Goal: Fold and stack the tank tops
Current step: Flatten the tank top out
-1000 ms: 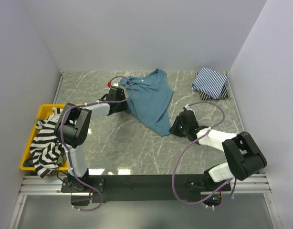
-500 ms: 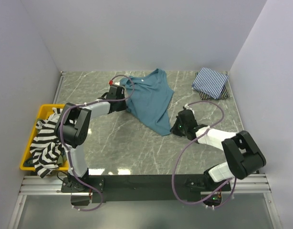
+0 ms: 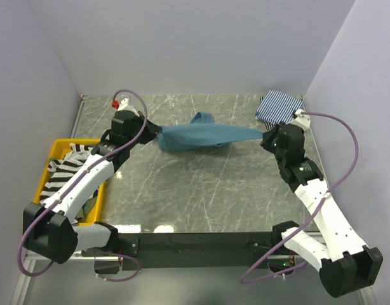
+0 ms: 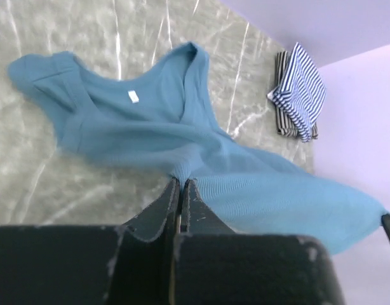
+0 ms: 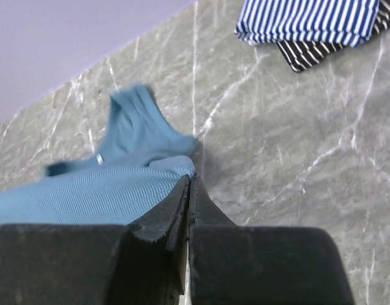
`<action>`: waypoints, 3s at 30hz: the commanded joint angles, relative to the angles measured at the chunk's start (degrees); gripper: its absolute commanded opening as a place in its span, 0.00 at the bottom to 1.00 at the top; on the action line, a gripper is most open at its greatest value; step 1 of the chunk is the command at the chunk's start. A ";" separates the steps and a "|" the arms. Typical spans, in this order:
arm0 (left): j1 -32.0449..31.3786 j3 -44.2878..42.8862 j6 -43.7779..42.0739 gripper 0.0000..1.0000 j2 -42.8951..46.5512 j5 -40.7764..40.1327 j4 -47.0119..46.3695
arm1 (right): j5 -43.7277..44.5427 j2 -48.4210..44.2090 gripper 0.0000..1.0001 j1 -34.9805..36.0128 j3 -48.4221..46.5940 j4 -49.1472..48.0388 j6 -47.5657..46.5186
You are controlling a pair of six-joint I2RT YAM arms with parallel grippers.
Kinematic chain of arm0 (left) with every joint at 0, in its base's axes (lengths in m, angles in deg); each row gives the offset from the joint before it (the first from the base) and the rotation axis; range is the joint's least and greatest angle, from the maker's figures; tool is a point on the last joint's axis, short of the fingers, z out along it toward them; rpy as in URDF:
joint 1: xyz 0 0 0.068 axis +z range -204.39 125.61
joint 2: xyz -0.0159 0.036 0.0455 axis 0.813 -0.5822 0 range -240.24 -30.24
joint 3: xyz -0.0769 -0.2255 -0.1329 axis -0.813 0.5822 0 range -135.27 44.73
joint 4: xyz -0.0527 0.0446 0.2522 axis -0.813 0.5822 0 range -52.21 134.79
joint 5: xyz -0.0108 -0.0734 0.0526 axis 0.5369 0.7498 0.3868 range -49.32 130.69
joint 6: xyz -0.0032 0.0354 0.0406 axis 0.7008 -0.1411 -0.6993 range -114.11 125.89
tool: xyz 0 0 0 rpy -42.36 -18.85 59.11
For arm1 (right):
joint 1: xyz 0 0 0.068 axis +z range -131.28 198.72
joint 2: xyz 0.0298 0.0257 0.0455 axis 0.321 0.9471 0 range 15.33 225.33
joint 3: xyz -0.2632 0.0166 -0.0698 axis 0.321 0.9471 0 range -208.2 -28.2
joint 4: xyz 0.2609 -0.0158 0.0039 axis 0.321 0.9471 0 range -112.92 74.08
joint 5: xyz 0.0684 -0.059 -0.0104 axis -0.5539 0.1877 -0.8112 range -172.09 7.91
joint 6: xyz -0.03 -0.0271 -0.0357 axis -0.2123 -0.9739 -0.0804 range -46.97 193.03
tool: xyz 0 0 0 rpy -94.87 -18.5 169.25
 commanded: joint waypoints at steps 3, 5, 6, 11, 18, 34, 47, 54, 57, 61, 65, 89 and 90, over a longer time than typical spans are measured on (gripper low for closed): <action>3.61 10.70 9.15 0.00 -3.17 9.63 -5.55 | -2.34 6.37 0.00 0.90 -2.39 4.72 -2.48; 4.23 14.74 11.00 0.01 -4.49 10.79 -8.99 | -2.43 9.10 0.00 2.57 -0.98 3.05 -2.13; 4.75 15.97 11.44 0.01 -6.41 11.93 -11.52 | -3.22 10.07 0.00 3.01 0.15 2.61 -2.04; 6.42 21.26 14.17 0.02 -11.44 20.28 -21.54 | -3.67 15.52 0.00 5.55 2.62 0.06 -1.60; 6.25 18.63 10.48 0.20 -9.69 20.55 -19.89 | -2.61 18.07 0.00 5.91 -0.09 -0.73 -2.21; -10.95 23.08 12.76 0.01 11.57 7.65 -6.02 | -2.62 1.75 0.00 4.59 6.66 1.63 -1.43; -5.02 26.18 11.88 0.01 6.72 8.32 -8.97 | -4.10 6.09 0.00 4.51 4.39 -0.10 -1.95; 2.73 22.50 12.24 0.34 -14.69 19.85 -23.93 | -4.37 33.25 0.00 3.98 -4.74 -2.84 -3.01; 2.65 22.05 10.66 0.52 -11.11 18.45 -24.11 | -4.02 35.82 0.02 2.23 -5.63 -3.98 -2.22; 1.77 24.15 7.32 0.57 -3.81 15.02 -19.20 | -6.82 37.14 0.01 -1.46 -5.55 -5.56 -1.51; -2.44 28.63 6.44 0.53 3.56 8.81 -14.63 | -8.67 36.10 0.04 -3.14 -3.71 -6.97 -0.55; -23.46 19.78 5.73 0.49 -11.79 -15.21 -7.77 | -4.80 11.93 0.40 19.17 10.36 -8.20 4.20; -23.37 18.37 5.56 0.48 -11.88 -15.74 -7.50 | -5.07 11.57 0.40 20.05 11.06 -8.90 4.12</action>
